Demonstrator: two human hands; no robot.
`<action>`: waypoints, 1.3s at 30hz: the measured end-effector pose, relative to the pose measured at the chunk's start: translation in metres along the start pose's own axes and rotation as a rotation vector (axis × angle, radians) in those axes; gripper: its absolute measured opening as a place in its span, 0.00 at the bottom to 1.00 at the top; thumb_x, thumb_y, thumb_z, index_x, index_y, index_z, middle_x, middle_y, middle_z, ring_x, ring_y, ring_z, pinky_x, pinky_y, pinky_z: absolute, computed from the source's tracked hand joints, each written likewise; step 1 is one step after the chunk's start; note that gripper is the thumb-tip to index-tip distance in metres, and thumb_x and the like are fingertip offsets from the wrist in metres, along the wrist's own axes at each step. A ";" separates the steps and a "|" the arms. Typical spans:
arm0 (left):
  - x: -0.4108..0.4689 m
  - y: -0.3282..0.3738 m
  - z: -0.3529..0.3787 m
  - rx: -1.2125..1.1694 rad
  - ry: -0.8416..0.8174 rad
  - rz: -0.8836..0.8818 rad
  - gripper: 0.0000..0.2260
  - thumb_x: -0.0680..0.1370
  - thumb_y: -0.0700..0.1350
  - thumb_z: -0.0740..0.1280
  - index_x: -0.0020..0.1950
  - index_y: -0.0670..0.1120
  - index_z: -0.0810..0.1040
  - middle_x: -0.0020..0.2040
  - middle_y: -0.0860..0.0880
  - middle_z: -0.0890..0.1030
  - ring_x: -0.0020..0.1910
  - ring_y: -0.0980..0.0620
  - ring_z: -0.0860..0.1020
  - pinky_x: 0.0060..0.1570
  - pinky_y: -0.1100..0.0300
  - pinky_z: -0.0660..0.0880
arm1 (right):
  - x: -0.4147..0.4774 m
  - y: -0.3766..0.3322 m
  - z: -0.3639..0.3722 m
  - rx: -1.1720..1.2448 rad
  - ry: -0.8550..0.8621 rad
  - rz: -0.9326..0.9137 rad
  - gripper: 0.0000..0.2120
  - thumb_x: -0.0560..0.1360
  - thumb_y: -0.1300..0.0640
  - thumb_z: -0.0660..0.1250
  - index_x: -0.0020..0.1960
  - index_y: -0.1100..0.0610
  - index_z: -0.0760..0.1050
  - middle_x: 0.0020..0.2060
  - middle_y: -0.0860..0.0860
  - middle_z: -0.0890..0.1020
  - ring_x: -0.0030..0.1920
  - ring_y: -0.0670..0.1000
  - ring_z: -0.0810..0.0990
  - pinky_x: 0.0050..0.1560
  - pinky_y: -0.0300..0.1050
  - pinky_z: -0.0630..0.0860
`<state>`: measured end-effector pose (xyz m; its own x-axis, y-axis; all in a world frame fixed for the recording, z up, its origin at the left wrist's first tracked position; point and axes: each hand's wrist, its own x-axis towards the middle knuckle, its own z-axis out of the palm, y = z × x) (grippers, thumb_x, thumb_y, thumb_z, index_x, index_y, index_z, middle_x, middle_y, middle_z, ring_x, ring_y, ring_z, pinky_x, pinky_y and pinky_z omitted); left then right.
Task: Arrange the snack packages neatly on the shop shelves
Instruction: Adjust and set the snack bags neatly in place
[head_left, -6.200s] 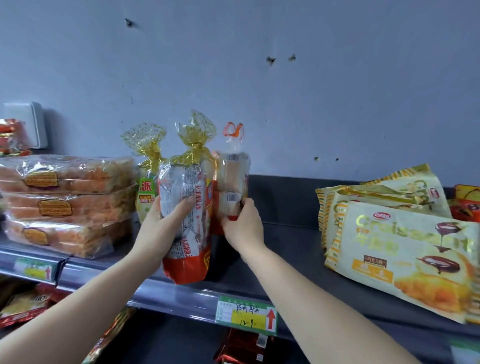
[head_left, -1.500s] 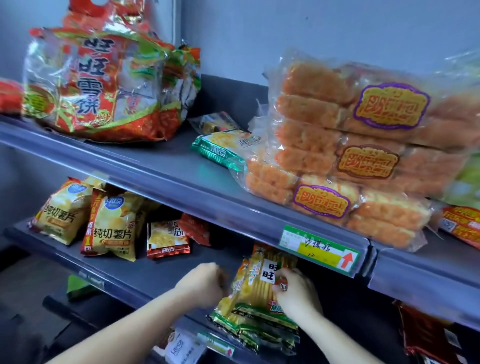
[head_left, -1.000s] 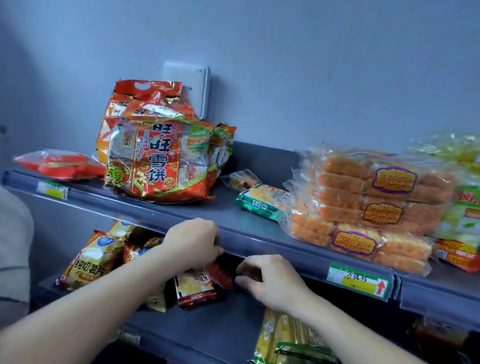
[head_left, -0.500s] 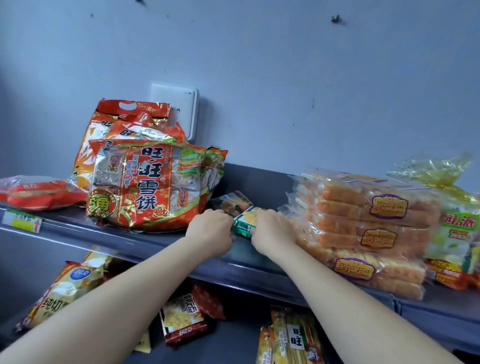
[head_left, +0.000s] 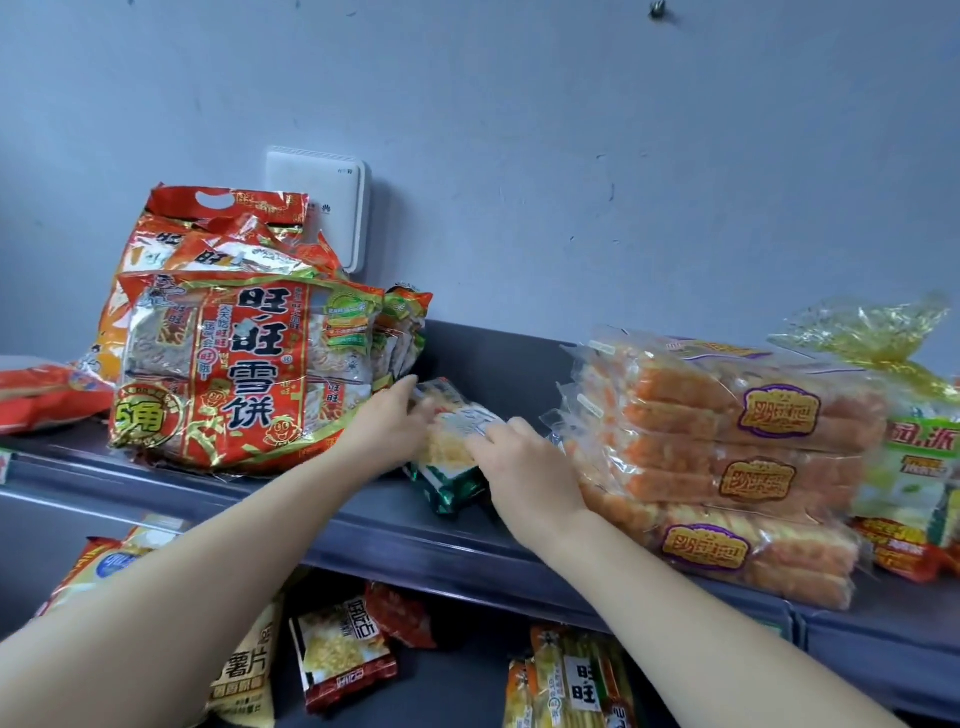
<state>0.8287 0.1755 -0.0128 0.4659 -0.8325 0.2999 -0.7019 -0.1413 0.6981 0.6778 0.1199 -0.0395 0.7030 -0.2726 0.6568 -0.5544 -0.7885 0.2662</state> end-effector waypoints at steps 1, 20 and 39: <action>0.001 0.000 -0.002 -0.059 0.000 -0.047 0.25 0.83 0.53 0.55 0.79 0.48 0.55 0.76 0.46 0.63 0.71 0.45 0.66 0.67 0.53 0.65 | -0.001 0.001 -0.002 -0.010 0.063 -0.032 0.13 0.63 0.72 0.57 0.36 0.59 0.76 0.32 0.53 0.76 0.35 0.56 0.77 0.22 0.40 0.63; -0.066 0.014 0.009 -0.912 0.135 -0.102 0.06 0.79 0.35 0.65 0.43 0.43 0.72 0.37 0.46 0.79 0.24 0.56 0.76 0.23 0.64 0.73 | -0.059 -0.020 -0.055 0.563 0.509 0.565 0.06 0.78 0.63 0.61 0.54 0.56 0.73 0.49 0.49 0.77 0.46 0.49 0.76 0.43 0.43 0.71; -0.245 0.148 0.161 -1.009 0.094 0.001 0.08 0.76 0.40 0.70 0.42 0.50 0.73 0.44 0.43 0.83 0.42 0.44 0.82 0.46 0.44 0.80 | -0.286 0.068 -0.157 0.518 0.407 0.813 0.12 0.78 0.57 0.64 0.62 0.53 0.75 0.53 0.46 0.80 0.54 0.47 0.78 0.54 0.45 0.75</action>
<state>0.5236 0.2722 -0.0874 0.5366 -0.7805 0.3206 0.0604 0.4146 0.9080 0.3692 0.2308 -0.0981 -0.0527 -0.6963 0.7158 -0.4670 -0.6164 -0.6340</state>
